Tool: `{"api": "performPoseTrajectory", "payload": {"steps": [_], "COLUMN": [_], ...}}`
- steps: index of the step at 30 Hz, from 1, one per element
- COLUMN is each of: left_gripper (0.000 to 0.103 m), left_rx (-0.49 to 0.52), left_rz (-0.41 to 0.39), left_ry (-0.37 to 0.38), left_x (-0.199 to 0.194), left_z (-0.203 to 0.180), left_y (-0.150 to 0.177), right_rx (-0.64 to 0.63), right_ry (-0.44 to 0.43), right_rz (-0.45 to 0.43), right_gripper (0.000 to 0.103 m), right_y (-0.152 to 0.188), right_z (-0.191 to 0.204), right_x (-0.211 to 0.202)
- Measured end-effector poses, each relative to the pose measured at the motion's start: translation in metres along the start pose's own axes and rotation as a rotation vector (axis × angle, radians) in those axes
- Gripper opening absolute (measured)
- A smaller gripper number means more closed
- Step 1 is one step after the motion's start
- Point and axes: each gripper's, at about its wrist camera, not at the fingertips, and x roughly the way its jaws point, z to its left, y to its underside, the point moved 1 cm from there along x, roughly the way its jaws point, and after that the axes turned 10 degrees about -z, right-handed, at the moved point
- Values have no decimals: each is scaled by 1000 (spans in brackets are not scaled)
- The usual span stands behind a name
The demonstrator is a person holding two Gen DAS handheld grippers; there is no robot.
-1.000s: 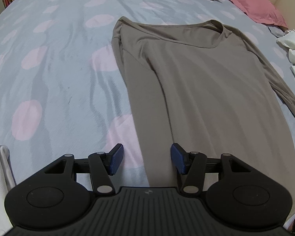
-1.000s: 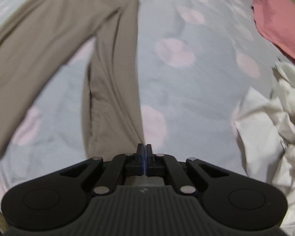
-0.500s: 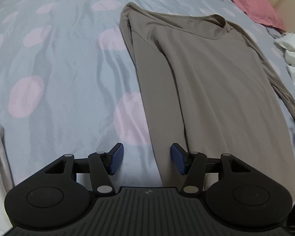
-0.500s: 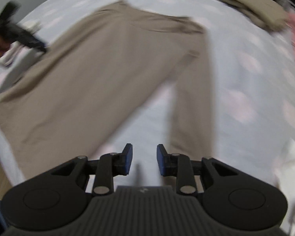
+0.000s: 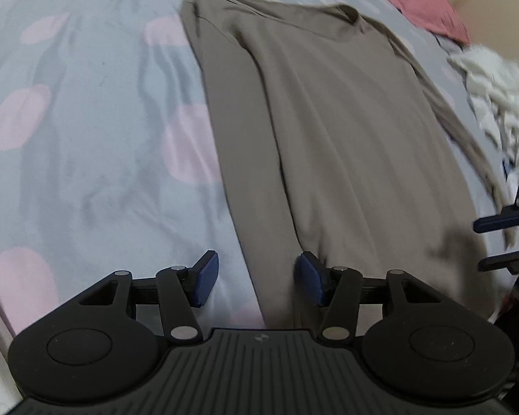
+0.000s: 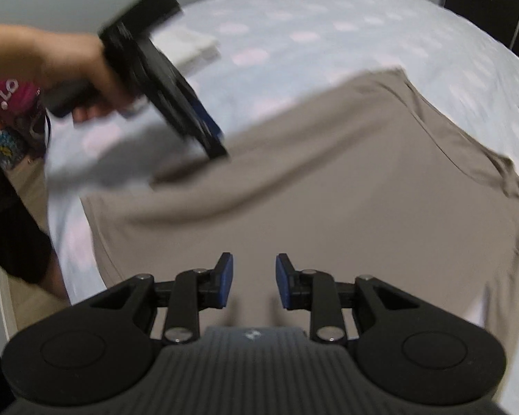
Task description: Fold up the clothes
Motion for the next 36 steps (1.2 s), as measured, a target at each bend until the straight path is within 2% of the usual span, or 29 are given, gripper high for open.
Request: {"api": "performPoseTrajectory", "payload": {"steps": [1,2,6,10,14,17,19,21,22,23,28,29,31,34,36], "left_gripper": [10,2,1,1,1,2,3,14,28,37,45,45,45,46,46], "left_rx": [29,28,57,235,352,461,587,667,645,629,682,666,610,438,358], "left_rz": [4,10,16,-3,22,86,98,52,55,56,14,-5,-31,-20,31], "left_ry": [-26,-29,-104,-340,-527,-639,-706,-678,-654,-634,-660,-618,-477,-158,-54], "left_x": [1,0,-16,-46,-58,-55,-49,-44,-43,-43,-73,-81,-94,-100,-89], "left_z": [-3,-2,3,16,32,40,34,21,18,14,-11,-19,-38,-55,-61], "left_y": [0,-2,-12,-20,-18,-11,-3,4,3,3,12,11,13,25,36], "right_rx": [5,9,-7,-15,-24,-40,-50,-58,-59,-60,-126,-155,-189,-74,26], "right_ry": [-7,-15,-39,-67,-80,-84,-91,-94,-89,-83,-58,-42,-10,45,81], "right_rz": [-9,-18,-19,-14,9,32,42,46,46,49,108,127,169,228,246], "right_gripper": [30,30,31,31,31,31,31,31,31,32,40,43,44,44,44], "right_y": [-4,-8,-11,-11,-10,-5,-1,2,3,5,26,35,52,75,89], "right_z": [10,19,45,59,66,71,71,68,66,64,55,53,47,17,-6], "right_x": [6,13,35,43,49,55,52,45,42,37,10,1,-16,-43,-59]}}
